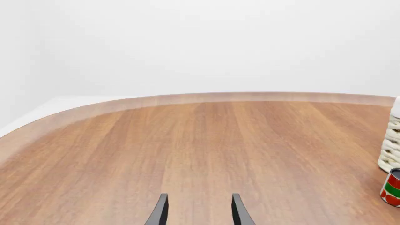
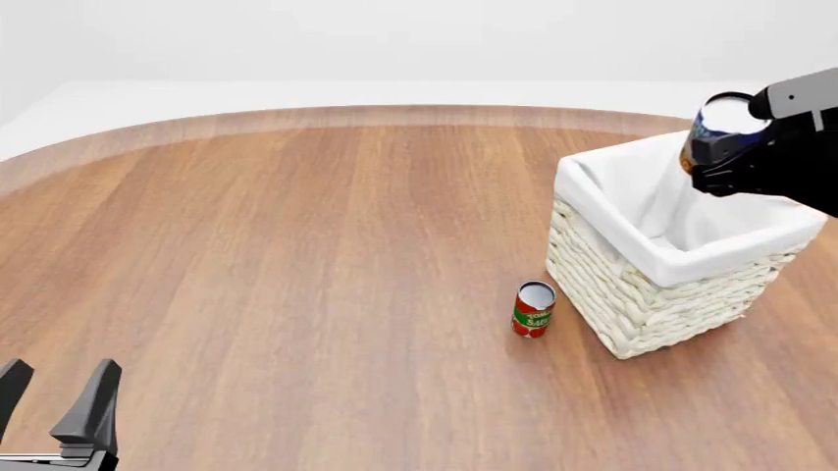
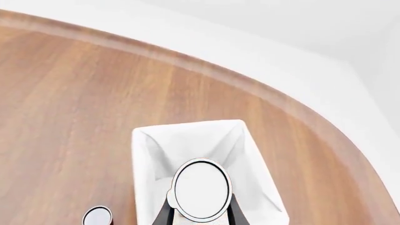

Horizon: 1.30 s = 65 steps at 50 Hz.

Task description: Pick up the alphabet soup and the cream cheese box, and put them in the basket.

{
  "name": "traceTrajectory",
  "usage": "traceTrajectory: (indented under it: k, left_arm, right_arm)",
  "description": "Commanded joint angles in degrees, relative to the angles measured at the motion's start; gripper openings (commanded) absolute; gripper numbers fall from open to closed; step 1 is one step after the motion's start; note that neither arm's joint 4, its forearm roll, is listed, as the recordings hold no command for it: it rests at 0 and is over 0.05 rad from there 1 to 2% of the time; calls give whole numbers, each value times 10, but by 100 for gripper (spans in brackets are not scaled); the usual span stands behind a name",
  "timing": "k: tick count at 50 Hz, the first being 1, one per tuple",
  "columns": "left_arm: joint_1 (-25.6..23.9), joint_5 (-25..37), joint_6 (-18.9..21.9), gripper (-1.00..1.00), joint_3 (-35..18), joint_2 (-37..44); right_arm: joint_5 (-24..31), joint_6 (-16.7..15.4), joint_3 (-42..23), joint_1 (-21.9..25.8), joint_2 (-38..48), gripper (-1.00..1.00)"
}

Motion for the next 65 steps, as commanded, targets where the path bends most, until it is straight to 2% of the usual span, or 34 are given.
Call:
traceTrajectory:
  k: [1, 22, 29, 39, 42, 65]
  left_arm:
    - [0, 0, 0, 100, 0, 0]
    - [0, 0, 0, 100, 0, 0]
    - [0, 0, 0, 100, 0, 0]
    - [0, 0, 0, 100, 0, 0]
    - [0, 0, 0, 100, 0, 0]
    - [0, 0, 0, 100, 0, 0]
  right_arm:
    - [-14, 18, -6, -2, 18, -100]
    - [-17, 14, -3, -3, 21, -100]
    - [-25, 1, -5, -10, 48, -100]
    - [-37, 4, -1, -10, 60, -100]
    - [-35, 15, 0, -3, 65, -100]
    - [-50, -6, -14, -20, 141, -100]
